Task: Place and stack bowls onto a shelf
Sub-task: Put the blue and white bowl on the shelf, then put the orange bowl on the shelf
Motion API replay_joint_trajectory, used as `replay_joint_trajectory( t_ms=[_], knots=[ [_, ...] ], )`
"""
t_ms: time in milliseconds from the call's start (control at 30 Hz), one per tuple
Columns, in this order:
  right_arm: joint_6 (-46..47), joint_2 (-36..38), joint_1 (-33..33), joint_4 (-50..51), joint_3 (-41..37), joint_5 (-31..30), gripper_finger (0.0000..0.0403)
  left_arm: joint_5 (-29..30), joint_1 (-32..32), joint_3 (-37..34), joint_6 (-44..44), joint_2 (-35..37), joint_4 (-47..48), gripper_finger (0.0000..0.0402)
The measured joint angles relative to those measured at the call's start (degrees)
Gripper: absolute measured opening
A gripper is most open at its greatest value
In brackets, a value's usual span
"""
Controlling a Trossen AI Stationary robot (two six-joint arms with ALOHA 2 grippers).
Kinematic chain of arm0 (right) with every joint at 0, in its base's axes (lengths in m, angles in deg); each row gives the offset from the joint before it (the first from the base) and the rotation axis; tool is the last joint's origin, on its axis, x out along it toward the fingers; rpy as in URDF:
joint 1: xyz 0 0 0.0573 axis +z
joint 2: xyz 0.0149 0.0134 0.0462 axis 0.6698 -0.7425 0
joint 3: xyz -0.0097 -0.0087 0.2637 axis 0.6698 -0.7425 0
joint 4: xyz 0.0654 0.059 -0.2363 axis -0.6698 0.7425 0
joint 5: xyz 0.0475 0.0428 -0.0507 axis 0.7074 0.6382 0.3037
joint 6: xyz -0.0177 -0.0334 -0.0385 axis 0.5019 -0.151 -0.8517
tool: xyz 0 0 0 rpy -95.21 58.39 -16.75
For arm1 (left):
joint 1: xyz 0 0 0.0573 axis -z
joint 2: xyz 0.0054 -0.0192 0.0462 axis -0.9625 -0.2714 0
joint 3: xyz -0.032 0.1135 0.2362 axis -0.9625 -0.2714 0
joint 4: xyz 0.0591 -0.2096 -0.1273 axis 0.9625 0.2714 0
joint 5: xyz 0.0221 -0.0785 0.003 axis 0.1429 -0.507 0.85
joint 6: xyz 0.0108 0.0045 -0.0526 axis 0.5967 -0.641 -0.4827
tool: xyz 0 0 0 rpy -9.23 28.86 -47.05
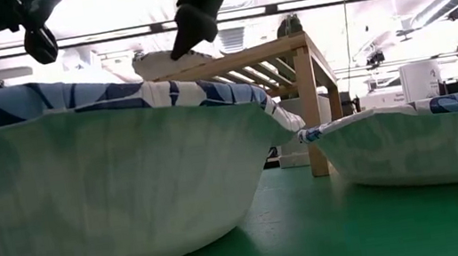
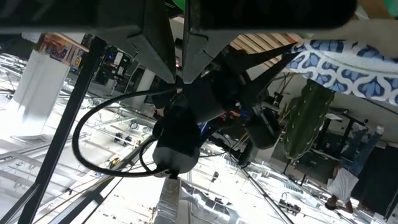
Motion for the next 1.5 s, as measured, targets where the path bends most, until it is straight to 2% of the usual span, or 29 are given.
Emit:
replay_joint_trajectory(
  t_ms=[500, 733, 967, 1200, 1333, 1500],
  knots=[
    [2.14, -0.46, -0.38, 2.15, -0.34, -0.03, 0.0142, -0.02, 0.01, 0.0, 0.02, 0.08, 0.0, 0.0011],
    [8.15, 2.63, 1.47, 5.72, -0.4, -0.52, 0.0168, -0.02, -0.01, 0.0, 0.02, 0.1, 0.0, 0.0011],
    [25.33, 9.19, 6.02, 14.54, -0.07, 0.31, 0.0168, -0.02, 0.01, 0.0, 0.82, -0.06, 0.02, 0.0011],
    [47.62, 14.53, 10.84, 26.1, -0.27, 10.93, 0.0162, -0.02, 0.0, 0.0, 0.9, -0.12, 0.02, 0.0011],
    [59.9, 15.36, 13.57, 35.17, -0.81, 9.05, 0.0159, 0.0, -0.01, 0.0, 0.9, -0.16, 0.04, 0.0011],
    [71.37, 15.39, 15.69, 53.92, -0.92, 1.09, 0.0159, 0.0, -0.01, 0.0, 0.9, -0.34, 0.02, 0.0011]
  ],
)
